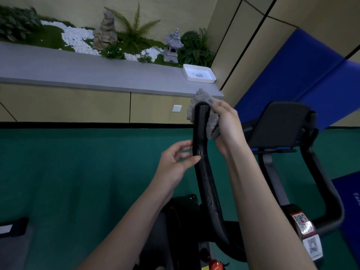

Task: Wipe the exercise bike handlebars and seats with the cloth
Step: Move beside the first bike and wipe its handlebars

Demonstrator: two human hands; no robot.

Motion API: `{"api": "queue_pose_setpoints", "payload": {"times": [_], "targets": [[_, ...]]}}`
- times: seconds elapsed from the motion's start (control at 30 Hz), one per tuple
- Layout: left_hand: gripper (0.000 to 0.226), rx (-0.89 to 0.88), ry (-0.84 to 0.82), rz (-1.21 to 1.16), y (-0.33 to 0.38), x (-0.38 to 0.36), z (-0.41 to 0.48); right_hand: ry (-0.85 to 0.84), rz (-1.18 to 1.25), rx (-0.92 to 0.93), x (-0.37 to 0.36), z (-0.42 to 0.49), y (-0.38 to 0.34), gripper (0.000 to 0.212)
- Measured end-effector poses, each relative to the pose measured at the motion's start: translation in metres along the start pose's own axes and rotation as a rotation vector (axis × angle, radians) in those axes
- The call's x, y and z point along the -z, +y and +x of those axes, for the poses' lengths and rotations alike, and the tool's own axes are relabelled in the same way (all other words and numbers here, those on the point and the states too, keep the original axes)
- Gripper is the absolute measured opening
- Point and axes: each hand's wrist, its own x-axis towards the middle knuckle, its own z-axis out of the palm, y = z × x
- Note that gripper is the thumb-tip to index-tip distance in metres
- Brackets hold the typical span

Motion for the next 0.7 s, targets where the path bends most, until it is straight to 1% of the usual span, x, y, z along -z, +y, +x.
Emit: {"api": "queue_pose_setpoints", "payload": {"times": [0.13, 0.4, 0.43, 0.53, 0.57, 0.7], "targets": [[0.037, -0.015, 0.010, -0.002, 0.000, -0.001, -0.001, 0.004, -0.039, -0.017, 0.003, -0.007, 0.011, 0.026], [0.037, -0.020, -0.010, -0.015, 0.001, 0.000, 0.000, 0.040, -0.029, -0.082, 0.003, -0.018, 0.023, 0.028], [0.036, -0.024, -0.011, -0.018, 0.002, 0.000, 0.000, 0.027, -0.021, -0.101, 0.003, -0.016, 0.022, 0.027], [0.036, -0.034, -0.008, -0.031, 0.001, -0.001, 0.000, -0.045, 0.053, -0.236, 0.002, -0.011, 0.016, 0.029], [0.036, -0.034, -0.007, -0.033, 0.000, -0.002, 0.000, -0.054, 0.072, -0.250, 0.002, -0.010, 0.015, 0.029], [0.035, -0.032, -0.013, -0.042, -0.003, 0.000, 0.000, -0.041, 0.042, -0.198, 0.005, -0.017, 0.019, 0.028]]}}
